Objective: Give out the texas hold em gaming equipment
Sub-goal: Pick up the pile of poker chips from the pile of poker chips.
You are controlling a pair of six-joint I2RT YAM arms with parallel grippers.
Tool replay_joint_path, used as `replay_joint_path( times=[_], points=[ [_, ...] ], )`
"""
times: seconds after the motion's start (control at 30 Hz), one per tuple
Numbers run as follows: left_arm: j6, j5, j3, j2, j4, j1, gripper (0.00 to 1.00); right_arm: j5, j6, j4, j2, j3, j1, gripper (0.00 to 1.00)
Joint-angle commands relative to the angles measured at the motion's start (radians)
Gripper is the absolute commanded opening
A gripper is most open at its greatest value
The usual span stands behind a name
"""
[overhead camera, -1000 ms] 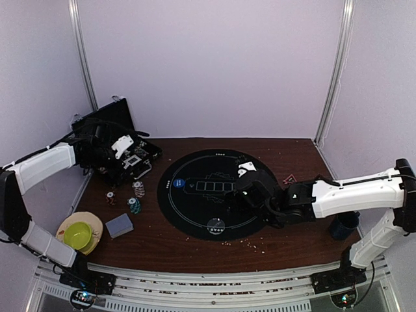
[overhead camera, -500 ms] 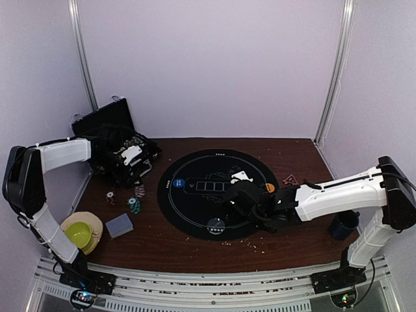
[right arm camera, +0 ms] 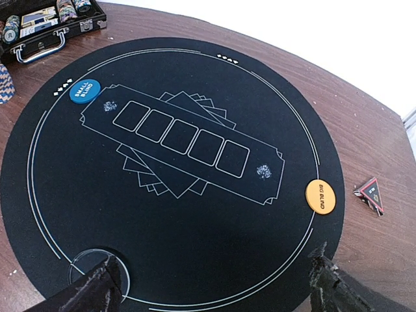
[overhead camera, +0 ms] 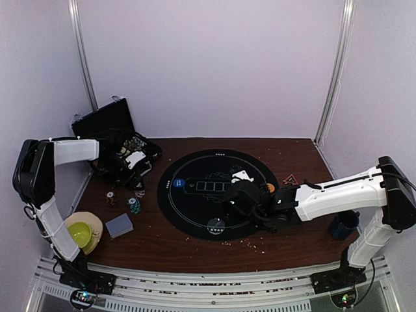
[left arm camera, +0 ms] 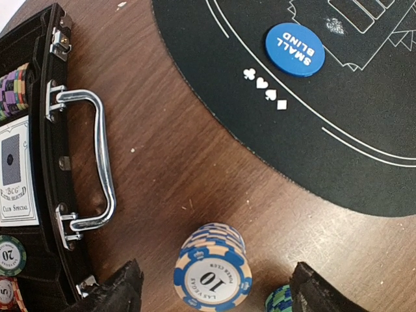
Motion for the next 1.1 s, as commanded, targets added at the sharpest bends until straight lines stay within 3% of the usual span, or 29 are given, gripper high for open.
replay_joint_path(
  times=[0.0,0.37,0.7,1.07],
  points=[
    [-0.018,0.016,0.026,0.005,0.015,0.008,0.80,0.037,-0.002,-0.011,-0.017,0.022,0.006,1.00],
    [-0.031,-0.011,0.034,0.042,0.040,0.008,0.77,0.040,-0.001,-0.007,-0.023,0.019,0.006,1.00],
    [-0.036,-0.009,0.036,0.050,0.050,0.008,0.64,0.037,-0.001,-0.004,-0.018,0.020,0.006,1.00],
    [-0.032,-0.018,0.031,0.066,0.050,0.007,0.65,0.037,0.000,-0.004,-0.020,0.019,0.006,1.00]
  ],
)
